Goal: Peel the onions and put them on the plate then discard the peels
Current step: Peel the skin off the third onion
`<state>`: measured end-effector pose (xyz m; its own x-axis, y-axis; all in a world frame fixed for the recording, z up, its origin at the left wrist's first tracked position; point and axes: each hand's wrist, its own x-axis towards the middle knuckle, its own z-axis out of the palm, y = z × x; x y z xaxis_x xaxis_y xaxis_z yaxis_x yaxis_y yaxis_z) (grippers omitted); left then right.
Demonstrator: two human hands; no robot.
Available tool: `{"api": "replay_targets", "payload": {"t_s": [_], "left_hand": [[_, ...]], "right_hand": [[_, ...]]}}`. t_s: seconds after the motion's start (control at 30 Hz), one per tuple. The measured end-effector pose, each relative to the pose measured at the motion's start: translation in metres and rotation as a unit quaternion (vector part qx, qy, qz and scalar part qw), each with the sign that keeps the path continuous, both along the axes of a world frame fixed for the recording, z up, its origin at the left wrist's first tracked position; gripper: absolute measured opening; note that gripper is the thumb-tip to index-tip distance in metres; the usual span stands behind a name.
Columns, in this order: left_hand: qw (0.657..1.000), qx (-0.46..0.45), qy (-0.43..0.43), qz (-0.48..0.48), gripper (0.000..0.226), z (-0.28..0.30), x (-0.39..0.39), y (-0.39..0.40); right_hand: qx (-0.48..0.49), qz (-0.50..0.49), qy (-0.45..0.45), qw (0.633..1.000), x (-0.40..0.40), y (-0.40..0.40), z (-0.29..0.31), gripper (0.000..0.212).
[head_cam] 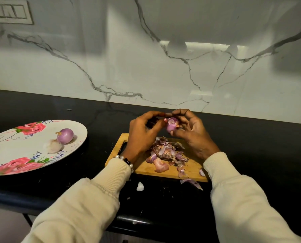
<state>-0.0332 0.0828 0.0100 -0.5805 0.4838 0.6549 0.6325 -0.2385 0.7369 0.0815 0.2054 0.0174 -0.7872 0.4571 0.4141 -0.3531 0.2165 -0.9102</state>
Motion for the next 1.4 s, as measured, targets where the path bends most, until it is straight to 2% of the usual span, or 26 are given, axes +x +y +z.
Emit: {"api": "replay_targets", "payload": {"t_s": [0.07, 0.3, 0.43, 0.8, 1.1, 1.3, 1.4], "left_hand": [[1.0, -0.003, 0.025, -0.006, 0.022, -0.0009, 0.0012, 0.0001], [0.985, -0.03, 0.156, 0.062, 0.023, -0.0035, -0.0057, -0.0004], [0.979, -0.047, 0.185, 0.074, 0.022, -0.0045, -0.0058, -0.0009], [0.975, -0.071, 0.195, 0.077, 0.013, -0.0076, -0.0039, -0.0038], [0.979, -0.056, 0.165, 0.107, 0.011, -0.0071, -0.0031, -0.0024], [0.998, -0.015, -0.06, 0.018, 0.012, -0.002, 0.0024, -0.0008], [0.999, -0.03, -0.031, 0.0, 0.016, -0.0009, -0.0005, -0.0019]], "right_hand": [[0.023, -0.009, -0.013, 1.0, -0.0004, -0.0001, -0.0002, 0.049], [0.102, -0.034, -0.043, 0.993, -0.0028, 0.0035, -0.0026, 0.048], [0.148, -0.052, -0.053, 0.986, -0.0036, 0.0064, -0.0041, 0.049], [0.159, -0.069, -0.08, 0.982, -0.0021, 0.0025, -0.0039, 0.061], [0.117, -0.055, -0.055, 0.99, -0.0036, -0.0003, -0.0036, 0.063], [0.058, -0.067, -0.029, 0.996, -0.0007, 0.0014, -0.0004, 0.063], [0.058, -0.069, -0.036, 0.995, 0.0005, 0.004, 0.0005, 0.06]]}}
